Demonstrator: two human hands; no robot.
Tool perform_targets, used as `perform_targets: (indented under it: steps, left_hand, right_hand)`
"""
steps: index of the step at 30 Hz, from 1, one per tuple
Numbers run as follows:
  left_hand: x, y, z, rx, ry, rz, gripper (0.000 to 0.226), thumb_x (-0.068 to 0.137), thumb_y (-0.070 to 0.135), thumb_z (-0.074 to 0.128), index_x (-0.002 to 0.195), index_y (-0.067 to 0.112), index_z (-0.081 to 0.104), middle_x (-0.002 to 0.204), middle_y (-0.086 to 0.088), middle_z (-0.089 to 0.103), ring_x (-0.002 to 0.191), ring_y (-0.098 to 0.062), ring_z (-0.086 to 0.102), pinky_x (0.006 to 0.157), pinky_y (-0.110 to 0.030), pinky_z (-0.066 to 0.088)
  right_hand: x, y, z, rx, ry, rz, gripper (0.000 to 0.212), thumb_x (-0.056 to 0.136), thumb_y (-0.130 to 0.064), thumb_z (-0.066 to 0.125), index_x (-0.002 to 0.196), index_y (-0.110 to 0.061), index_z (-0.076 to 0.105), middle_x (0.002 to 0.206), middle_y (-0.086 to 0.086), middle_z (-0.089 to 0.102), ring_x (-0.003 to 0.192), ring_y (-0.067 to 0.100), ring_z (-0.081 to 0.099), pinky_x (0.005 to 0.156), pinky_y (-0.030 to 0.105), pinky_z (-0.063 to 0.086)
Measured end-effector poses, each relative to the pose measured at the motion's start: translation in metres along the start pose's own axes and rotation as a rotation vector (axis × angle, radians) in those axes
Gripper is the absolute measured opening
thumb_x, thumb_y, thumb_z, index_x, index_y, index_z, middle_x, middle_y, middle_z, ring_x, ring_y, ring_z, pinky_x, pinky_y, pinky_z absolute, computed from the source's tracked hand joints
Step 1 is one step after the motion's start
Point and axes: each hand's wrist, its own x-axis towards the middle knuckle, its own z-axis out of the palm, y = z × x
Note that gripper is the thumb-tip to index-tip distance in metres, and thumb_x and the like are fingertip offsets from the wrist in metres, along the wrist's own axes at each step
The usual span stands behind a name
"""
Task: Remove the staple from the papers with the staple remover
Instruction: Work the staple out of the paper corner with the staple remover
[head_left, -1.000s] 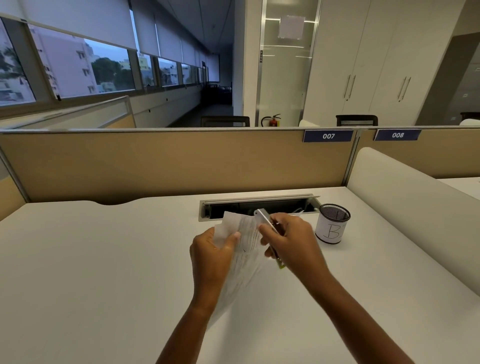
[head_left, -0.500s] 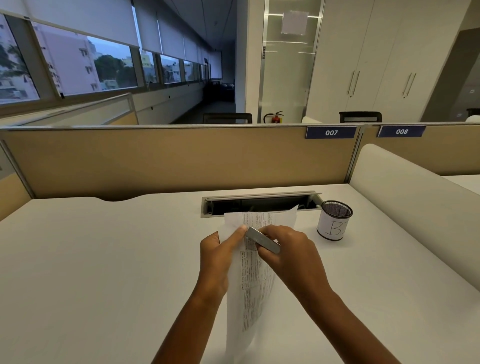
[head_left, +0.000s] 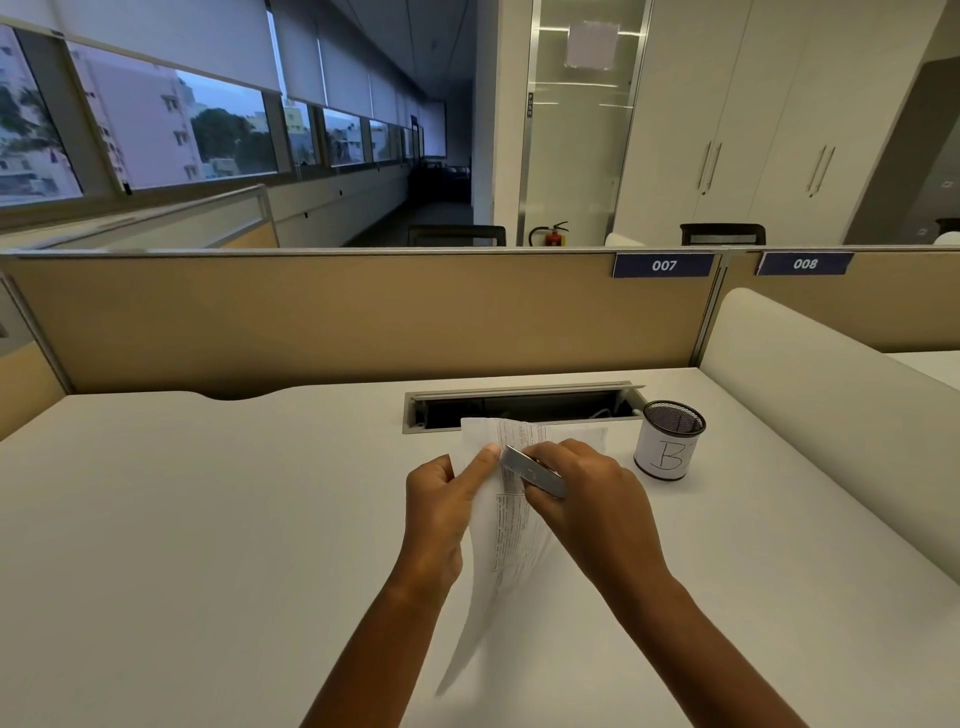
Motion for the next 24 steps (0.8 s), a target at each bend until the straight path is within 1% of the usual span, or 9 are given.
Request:
perform_targets:
  steps: [3, 5, 8, 13, 15, 18, 21, 22, 24]
  left_hand:
    - [0.001, -0.001, 0.000, 0.009, 0.008, 0.008, 0.020, 0.082, 0.030, 0.058, 0.065, 0.020, 0.052, 0.068, -0.003, 0.057, 0.065, -0.020, 0.056, 0.056, -0.021, 0.046]
    - [0.001, -0.001, 0.001, 0.000, 0.004, -0.003, 0.019, 0.082, 0.030, 0.058, 0.066, 0.021, 0.052, 0.069, -0.004, 0.057, 0.067, -0.022, 0.056, 0.058, -0.023, 0.047]
    - [0.002, -0.002, 0.001, -0.016, -0.026, -0.041, 0.017, 0.083, 0.029, 0.056, 0.069, 0.021, 0.052, 0.071, -0.005, 0.057, 0.068, -0.022, 0.055, 0.060, -0.025, 0.046]
    - [0.002, -0.003, 0.000, -0.006, -0.062, -0.070, 0.019, 0.085, 0.031, 0.054, 0.089, 0.012, 0.055, 0.087, -0.013, 0.059, 0.074, -0.025, 0.055, 0.060, -0.025, 0.045]
    - [0.002, -0.001, -0.001, 0.002, -0.066, -0.061, 0.020, 0.085, 0.030, 0.053, 0.092, 0.012, 0.054, 0.087, -0.012, 0.059, 0.075, -0.025, 0.054, 0.059, -0.024, 0.045]
    - [0.001, 0.002, -0.002, 0.002, -0.085, -0.051, 0.016, 0.086, 0.030, 0.051, 0.091, 0.015, 0.055, 0.079, -0.005, 0.059, 0.068, -0.019, 0.054, 0.057, -0.023, 0.044]
    - [0.001, 0.003, -0.001, -0.054, -0.104, -0.078, 0.012, 0.086, 0.030, 0.051, 0.086, 0.019, 0.057, 0.076, -0.002, 0.059, 0.070, -0.019, 0.056, 0.058, -0.025, 0.047]
    - [0.002, 0.002, -0.001, -0.066, -0.107, -0.084, 0.012, 0.086, 0.031, 0.052, 0.083, 0.021, 0.057, 0.076, -0.003, 0.060, 0.069, -0.020, 0.056, 0.057, -0.025, 0.047]
    - [0.004, 0.000, -0.001, -0.058, -0.113, -0.080, 0.011, 0.085, 0.032, 0.052, 0.081, 0.023, 0.058, 0.076, -0.002, 0.062, 0.068, -0.019, 0.058, 0.054, -0.023, 0.049]
  right_hand:
    - [0.003, -0.002, 0.003, -0.022, 0.020, 0.012, 0.022, 0.059, -0.028, 0.070, 0.076, -0.013, 0.074, 0.061, 0.001, 0.072, 0.041, 0.015, 0.061, 0.052, -0.007, 0.011]
    - [0.004, -0.003, 0.003, -0.007, 0.043, -0.008, 0.025, 0.056, -0.030, 0.067, 0.074, -0.013, 0.075, 0.059, 0.000, 0.072, 0.039, 0.014, 0.061, 0.050, -0.007, 0.015]
    - [0.004, -0.001, 0.002, -0.044, 0.041, -0.058, 0.029, 0.054, -0.032, 0.067, 0.075, -0.013, 0.075, 0.059, -0.001, 0.072, 0.040, 0.015, 0.062, 0.043, 0.001, 0.032]
    - [0.007, 0.003, 0.000, -0.115, 0.019, -0.121, 0.031, 0.051, -0.034, 0.065, 0.073, -0.015, 0.075, 0.059, -0.001, 0.072, 0.040, 0.016, 0.062, 0.040, 0.007, 0.040]
    - [0.007, 0.003, -0.001, -0.114, 0.019, -0.157, 0.030, 0.052, -0.032, 0.066, 0.074, -0.014, 0.075, 0.060, 0.001, 0.072, 0.040, 0.016, 0.063, 0.040, 0.010, 0.043]
    - [0.009, 0.006, -0.003, -0.129, 0.031, -0.234, 0.026, 0.058, -0.029, 0.069, 0.079, -0.014, 0.074, 0.065, 0.002, 0.073, 0.045, 0.015, 0.064, 0.045, 0.009, 0.038]
    - [0.007, 0.012, -0.001, -0.163, -0.002, -0.302, 0.032, 0.056, -0.023, 0.083, 0.085, -0.014, 0.073, 0.071, 0.002, 0.074, 0.049, 0.016, 0.065, 0.049, 0.011, 0.035]
    - [0.007, 0.014, -0.001, -0.152, -0.026, -0.296, 0.032, 0.057, -0.022, 0.083, 0.086, -0.014, 0.073, 0.072, 0.002, 0.074, 0.050, 0.017, 0.066, 0.051, 0.010, 0.035]
    - [0.004, 0.011, -0.003, -0.011, -0.082, -0.181, 0.028, 0.067, -0.023, 0.075, 0.094, -0.015, 0.072, 0.081, 0.004, 0.074, 0.058, 0.018, 0.066, 0.058, 0.006, 0.036]
